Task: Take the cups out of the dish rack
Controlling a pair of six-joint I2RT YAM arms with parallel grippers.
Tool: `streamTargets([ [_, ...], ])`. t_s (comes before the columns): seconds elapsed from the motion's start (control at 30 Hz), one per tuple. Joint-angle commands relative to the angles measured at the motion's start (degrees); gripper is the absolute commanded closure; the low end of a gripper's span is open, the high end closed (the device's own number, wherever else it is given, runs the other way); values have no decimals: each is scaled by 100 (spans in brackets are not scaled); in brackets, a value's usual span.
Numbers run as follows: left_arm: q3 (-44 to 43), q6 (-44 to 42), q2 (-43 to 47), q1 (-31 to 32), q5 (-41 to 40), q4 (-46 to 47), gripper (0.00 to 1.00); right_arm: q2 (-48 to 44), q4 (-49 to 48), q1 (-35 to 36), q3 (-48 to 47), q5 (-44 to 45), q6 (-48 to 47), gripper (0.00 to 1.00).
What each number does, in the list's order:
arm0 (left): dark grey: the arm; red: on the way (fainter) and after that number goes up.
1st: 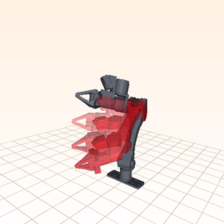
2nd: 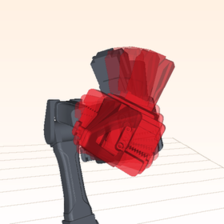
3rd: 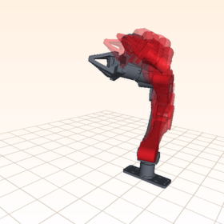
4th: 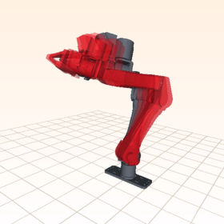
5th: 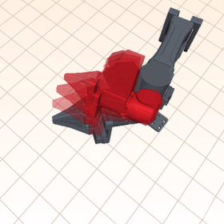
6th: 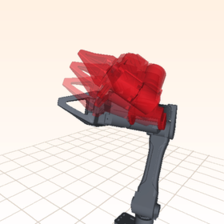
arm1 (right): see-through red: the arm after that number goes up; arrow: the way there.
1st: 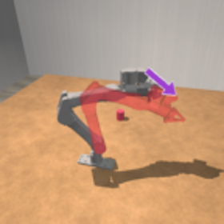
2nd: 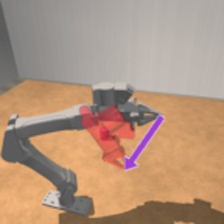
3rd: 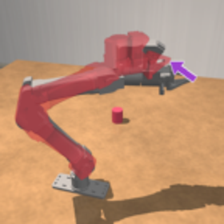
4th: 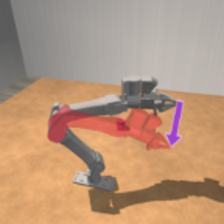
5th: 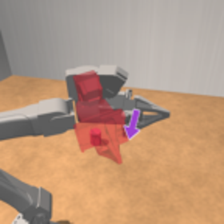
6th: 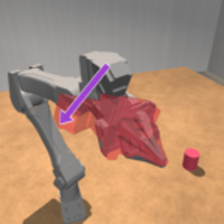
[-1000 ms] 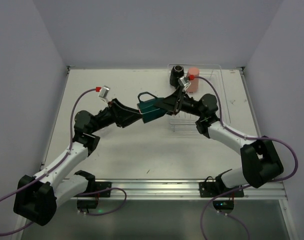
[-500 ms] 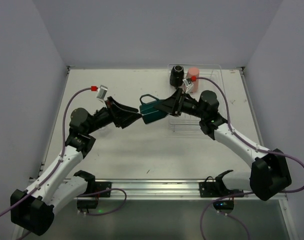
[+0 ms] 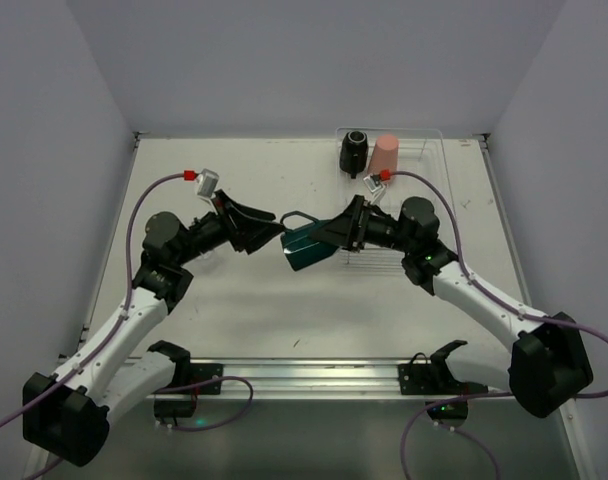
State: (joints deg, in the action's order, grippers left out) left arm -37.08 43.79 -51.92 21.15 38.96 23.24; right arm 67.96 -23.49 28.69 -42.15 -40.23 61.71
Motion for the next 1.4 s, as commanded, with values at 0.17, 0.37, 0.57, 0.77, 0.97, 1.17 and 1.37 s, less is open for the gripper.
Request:
streamTargets([
  [0.17, 96, 51, -20, 39, 165, 1015, 31, 252, -2317, 304, 119, -538, 982, 100],
  [0.37, 341, 209, 33, 39, 191, 1542, 31, 822, -3467, 550, 84, -600, 1685, 100],
  [0.57, 509, 385, 24, 39, 121, 2017, 39, 1105, -3769, 735, -30, -442, 1809, 100],
  [0.77, 623, 508, 86, 39, -107, 2184, 50, 1175, -3760, 761, -47, -372, 1765, 100],
  [0.97, 693, 850, -2, 47, -284, 2167, 58, 1140, -3374, 814, -153, -266, 1405, 100],
  [1.17, 711, 1044, -73, 47, -327, 2026, 53, 1035, -2741, 867, -302, -99, 931, 100],
  [1.37, 772, 991, -90, 65, -363, 1965, 49, 956, -2538, 946, -381, 41, 781, 100],
])
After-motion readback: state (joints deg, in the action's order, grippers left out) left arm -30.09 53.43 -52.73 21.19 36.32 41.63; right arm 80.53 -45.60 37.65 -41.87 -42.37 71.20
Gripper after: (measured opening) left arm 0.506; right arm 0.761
